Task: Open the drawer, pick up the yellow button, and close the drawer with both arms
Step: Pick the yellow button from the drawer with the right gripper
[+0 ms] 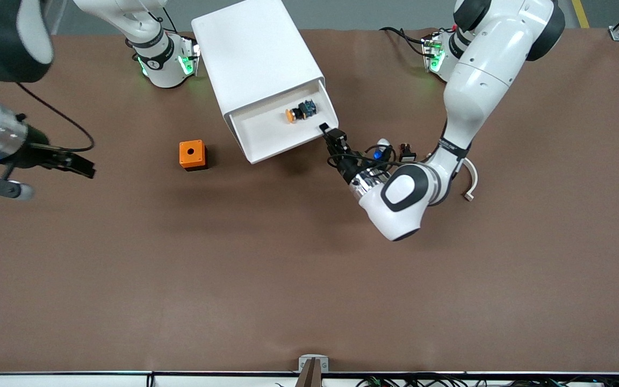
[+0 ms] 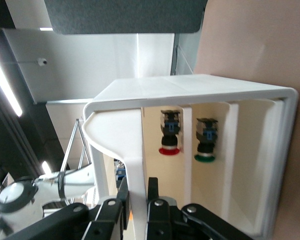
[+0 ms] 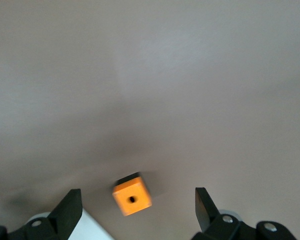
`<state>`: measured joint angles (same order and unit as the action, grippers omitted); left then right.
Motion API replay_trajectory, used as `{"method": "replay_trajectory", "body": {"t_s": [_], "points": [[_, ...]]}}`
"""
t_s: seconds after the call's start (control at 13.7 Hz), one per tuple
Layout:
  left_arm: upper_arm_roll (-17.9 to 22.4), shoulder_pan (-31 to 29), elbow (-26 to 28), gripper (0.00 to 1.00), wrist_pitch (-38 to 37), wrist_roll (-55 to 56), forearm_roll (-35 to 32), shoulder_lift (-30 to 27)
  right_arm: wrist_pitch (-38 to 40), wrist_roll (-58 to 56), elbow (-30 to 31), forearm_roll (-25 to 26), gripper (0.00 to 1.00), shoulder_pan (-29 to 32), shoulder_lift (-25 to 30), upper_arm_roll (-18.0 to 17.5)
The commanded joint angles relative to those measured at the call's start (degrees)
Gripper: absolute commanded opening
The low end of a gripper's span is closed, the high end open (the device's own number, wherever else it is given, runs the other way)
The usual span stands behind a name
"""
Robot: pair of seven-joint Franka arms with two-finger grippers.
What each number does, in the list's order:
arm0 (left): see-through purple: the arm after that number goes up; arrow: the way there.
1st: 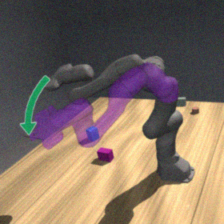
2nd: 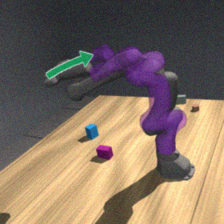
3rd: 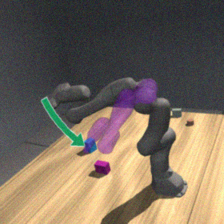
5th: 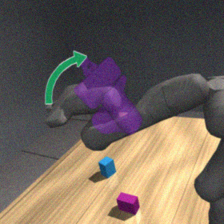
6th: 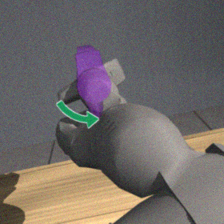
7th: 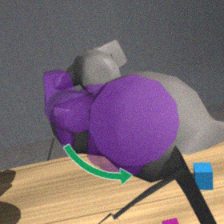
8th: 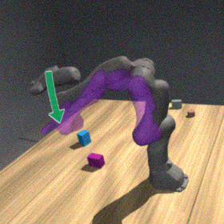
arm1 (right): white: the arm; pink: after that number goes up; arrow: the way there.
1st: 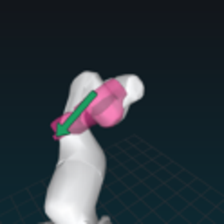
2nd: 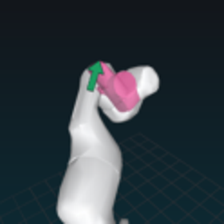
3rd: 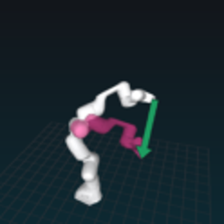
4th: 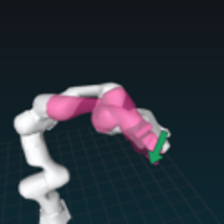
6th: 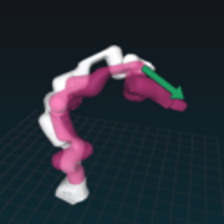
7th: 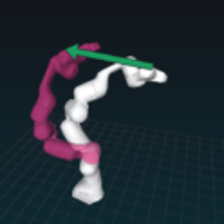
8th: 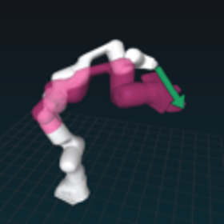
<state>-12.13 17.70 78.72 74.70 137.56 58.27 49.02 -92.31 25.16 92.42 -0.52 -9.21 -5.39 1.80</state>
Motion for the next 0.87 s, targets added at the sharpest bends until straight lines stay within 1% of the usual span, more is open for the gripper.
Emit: {"method": "replay_trajectory", "body": {"t_s": [0.0, 0.07, 0.15, 0.22, 0.29, 0.36, 0.58, 0.73, 0.8], "points": [[0.1, -1.4, -0.7, 0.20, 0.1, 0.3, 1.8, -0.2, 0.4, 15.0, -0.1, -2.4, 1.00, -7.1, 0.6, 0.4], [0.1, -1.4, -0.6, 0.25, 0.1, 0.3, 1.8, -0.2, 0.0, 20.4, -0.1, -2.5, 1.00, -10.2, 0.5, 0.4], [0.1, -1.4, -0.7, 0.47, 0.2, -0.5, 1.7, -0.2, -0.6, 25.9, -0.1, -2.6, 1.00, -13.2, 0.5, 0.4], [0.1, -1.4, -0.8, 0.80, 0.4, -3.4, 1.8, -0.2, -1.4, 31.7, -0.1, -2.6, 1.00, -16.3, 0.5, 0.4], [0.1, -1.4, -1.2, 1.00, 2.0, -7.6, 1.8, -0.3, -2.3, 37.3, 0.0, -2.6, 1.00, -19.2, 0.3, 0.4], [0.2, -1.4, -2.3, 1.00, 2.6, -10.6, 1.6, -0.2, -3.7, 41.9, 0.6, -2.6, 1.00, -22.1, 0.3, 0.4], [3.3, -0.9, -6.4, 1.00, 3.2, -21.6, 1.7, 1.1, -11.0, 56.6, 4.9, -2.5, 1.00, -30.5, 0.2, 0.5], [5.0, -1.1, -8.8, 1.00, 3.2, -33.4, 1.3, 1.3, -14.0, 61.7, 6.0, -2.5, 1.00, -33.6, -0.3, 0.5], [7.1, -0.7, -9.9, 1.00, 3.3, -39.2, 1.2, 0.9, -14.9, 63.9, 6.2, -2.4, 1.00, -34.8, -0.9, 0.5]]}}
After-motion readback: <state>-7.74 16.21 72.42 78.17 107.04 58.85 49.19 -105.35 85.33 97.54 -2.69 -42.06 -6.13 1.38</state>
